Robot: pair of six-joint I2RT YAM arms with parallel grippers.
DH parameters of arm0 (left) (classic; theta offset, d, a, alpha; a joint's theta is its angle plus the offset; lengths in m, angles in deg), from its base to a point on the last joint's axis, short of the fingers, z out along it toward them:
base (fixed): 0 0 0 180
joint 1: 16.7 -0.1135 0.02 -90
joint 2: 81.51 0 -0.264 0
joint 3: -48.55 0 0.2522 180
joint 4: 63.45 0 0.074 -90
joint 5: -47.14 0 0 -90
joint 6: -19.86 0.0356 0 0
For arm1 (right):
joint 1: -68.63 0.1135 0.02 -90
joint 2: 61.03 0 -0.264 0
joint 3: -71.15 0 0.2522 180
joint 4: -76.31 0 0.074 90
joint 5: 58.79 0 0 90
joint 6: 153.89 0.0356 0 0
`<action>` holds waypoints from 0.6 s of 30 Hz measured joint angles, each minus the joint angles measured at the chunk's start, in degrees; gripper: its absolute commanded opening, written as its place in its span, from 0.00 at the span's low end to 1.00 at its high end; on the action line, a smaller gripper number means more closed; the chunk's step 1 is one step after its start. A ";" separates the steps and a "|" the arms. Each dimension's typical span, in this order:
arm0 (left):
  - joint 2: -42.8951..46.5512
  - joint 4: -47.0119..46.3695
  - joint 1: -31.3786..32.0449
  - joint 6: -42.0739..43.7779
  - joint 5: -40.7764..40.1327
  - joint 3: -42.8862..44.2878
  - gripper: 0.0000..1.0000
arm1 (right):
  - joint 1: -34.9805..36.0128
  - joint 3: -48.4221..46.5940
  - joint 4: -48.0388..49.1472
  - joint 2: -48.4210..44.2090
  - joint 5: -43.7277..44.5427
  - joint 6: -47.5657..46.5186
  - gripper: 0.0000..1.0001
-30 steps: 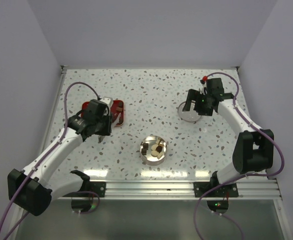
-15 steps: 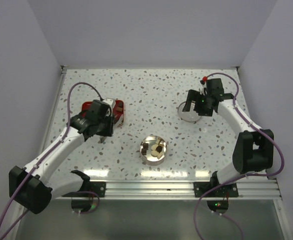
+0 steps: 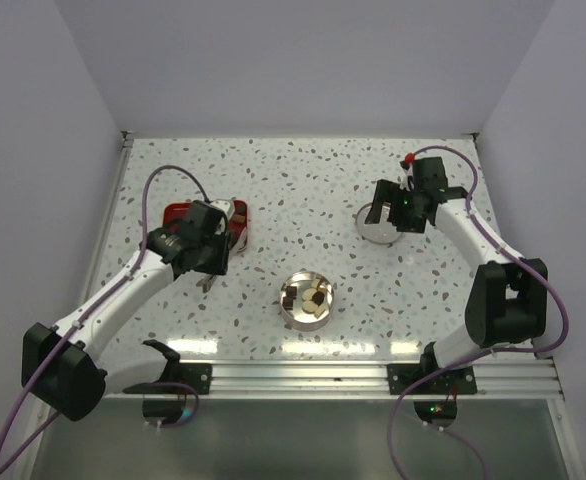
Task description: Pack the chocolate
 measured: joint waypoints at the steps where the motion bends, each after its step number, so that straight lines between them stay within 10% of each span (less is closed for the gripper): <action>1: -0.33 0.24 0.02 -0.02 -0.04 0.00 0.40 | 0.00 0.00 0.00 0.00 0.00 -0.02 0.97; 18: -0.74 3.02 0.31 -0.50 -0.09 0.46 0.40 | -0.02 0.20 -0.11 0.00 0.00 -0.24 0.97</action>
